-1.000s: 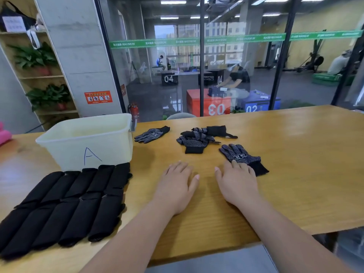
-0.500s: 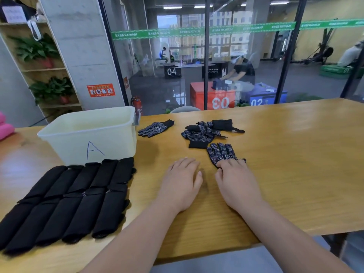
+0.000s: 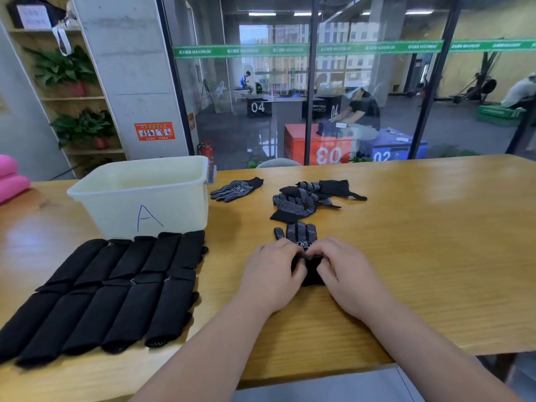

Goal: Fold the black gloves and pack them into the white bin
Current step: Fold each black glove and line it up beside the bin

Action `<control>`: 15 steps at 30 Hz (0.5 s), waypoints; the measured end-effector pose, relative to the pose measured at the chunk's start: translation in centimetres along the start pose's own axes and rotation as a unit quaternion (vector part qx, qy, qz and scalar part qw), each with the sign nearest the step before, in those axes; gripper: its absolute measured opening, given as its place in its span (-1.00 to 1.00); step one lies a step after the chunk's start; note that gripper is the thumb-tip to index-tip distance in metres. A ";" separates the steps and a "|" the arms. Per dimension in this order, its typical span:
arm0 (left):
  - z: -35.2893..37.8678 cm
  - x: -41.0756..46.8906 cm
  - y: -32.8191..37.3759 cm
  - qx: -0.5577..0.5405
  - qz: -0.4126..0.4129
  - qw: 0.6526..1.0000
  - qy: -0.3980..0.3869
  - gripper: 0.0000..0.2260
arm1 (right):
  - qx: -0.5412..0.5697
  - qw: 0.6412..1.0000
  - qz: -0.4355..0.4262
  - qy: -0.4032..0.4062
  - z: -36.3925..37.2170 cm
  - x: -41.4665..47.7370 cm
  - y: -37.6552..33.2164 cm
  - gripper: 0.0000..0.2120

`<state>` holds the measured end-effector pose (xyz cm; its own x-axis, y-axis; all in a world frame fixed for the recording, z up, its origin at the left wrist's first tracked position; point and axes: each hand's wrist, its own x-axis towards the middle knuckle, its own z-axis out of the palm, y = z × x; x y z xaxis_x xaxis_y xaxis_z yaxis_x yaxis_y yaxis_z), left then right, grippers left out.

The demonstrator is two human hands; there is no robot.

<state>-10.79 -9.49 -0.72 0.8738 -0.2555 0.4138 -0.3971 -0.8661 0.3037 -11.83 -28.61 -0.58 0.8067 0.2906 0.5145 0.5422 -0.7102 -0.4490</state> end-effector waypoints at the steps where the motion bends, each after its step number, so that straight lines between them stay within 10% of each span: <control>1: 0.1 0.0 -0.1 0.005 -0.008 1.000 0.006 -0.69 | -0.016 1.000 0.013 0.013 0.1 0.1 0.3 -0.75; 15: -0.2 0.1 -1.5 -0.139 -0.045 0.989 -0.012 -0.57 | -0.060 0.988 0.144 -0.022 0.1 1.2 2.3 -0.84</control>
<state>-10.17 -8.10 -0.99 0.9144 -0.1956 0.3543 -0.3758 -0.7355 0.5638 -9.61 -29.79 -1.10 0.9343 0.0911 0.3447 0.2591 -0.8377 -0.4808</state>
